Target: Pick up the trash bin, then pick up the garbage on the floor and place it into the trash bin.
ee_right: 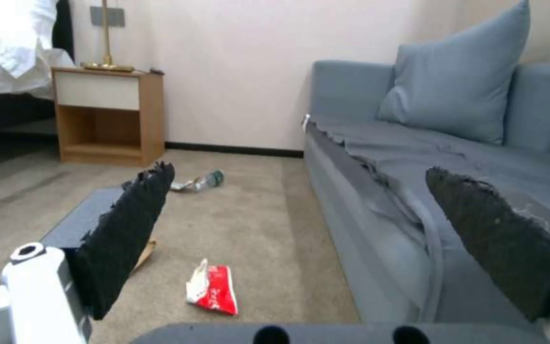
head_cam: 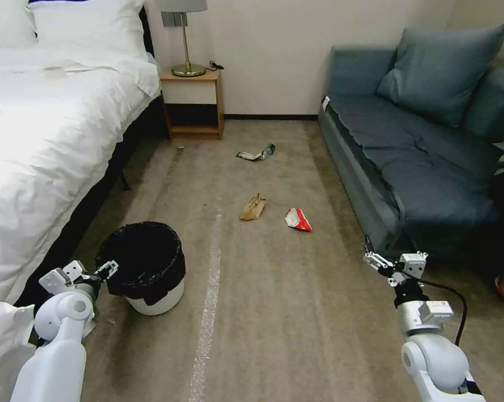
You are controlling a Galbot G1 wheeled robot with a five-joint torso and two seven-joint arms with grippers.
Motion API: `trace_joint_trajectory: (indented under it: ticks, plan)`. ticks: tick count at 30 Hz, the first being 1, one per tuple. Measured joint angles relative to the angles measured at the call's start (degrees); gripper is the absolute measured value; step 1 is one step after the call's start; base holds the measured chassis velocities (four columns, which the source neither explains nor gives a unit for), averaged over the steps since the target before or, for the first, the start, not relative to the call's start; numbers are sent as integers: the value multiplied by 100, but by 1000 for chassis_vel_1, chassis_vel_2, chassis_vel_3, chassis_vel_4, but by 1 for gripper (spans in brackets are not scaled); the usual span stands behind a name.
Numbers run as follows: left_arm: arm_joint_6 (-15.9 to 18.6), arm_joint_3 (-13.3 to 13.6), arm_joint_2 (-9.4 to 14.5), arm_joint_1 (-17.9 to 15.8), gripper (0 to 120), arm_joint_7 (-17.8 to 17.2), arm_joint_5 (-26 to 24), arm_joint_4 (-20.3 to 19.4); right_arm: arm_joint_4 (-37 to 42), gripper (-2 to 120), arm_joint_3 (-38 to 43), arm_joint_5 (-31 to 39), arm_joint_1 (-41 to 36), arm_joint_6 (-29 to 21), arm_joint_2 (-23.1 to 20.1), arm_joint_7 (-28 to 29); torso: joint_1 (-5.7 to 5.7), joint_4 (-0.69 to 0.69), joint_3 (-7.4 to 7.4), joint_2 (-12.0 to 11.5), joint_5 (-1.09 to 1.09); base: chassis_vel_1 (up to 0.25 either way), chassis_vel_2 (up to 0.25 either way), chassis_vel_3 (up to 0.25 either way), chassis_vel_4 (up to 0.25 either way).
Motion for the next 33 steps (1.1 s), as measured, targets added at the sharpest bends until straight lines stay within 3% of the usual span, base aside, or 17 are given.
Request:
trace_joint_trajectory:
  ticks: [8, 13, 15, 21, 22, 33]
  plan:
    - [-16, 19, -11, -30, 59, 244, 18, 62, 5, 100, -15, -9, -5, 63, 29, -7, 0, 0, 0, 0, 0, 0, 0, 0, 0]
    - [43, 30, -18, -41, 46, 290, -41, 72, 26, 100, -14, -8, -26, 94, 34, -25, 0, 0, 0, 0, 0, 0, 0, 0, 0]
    - [75, 33, -18, -43, 32, 345, -41, 115, 83, 100, -5, 238, -75, 97, 12, -46, 0, 0, 0, 0, 0, 0, 0, 0, 0]
    - [62, 29, -39, -33, 15, 396, -6, 165, 126, 100, 18, 375, -104, 95, 0, -47, 0, 0, 0, 0, 1, 0, 0, 0, 0]
    - [43, 22, -41, -28, 7, 430, 14, 191, 141, 100, 19, 383, -105, 95, 2, -47, 0, 0, 0, 0, 1, 0, 0, 0, 0]
    - [-29, -31, -5, 33, 3, 509, 111, 230, 137, 100, 21, 368, -92, 100, 24, -49, 0, 0, 0, 0, -2, 0, 0, 0, 0]
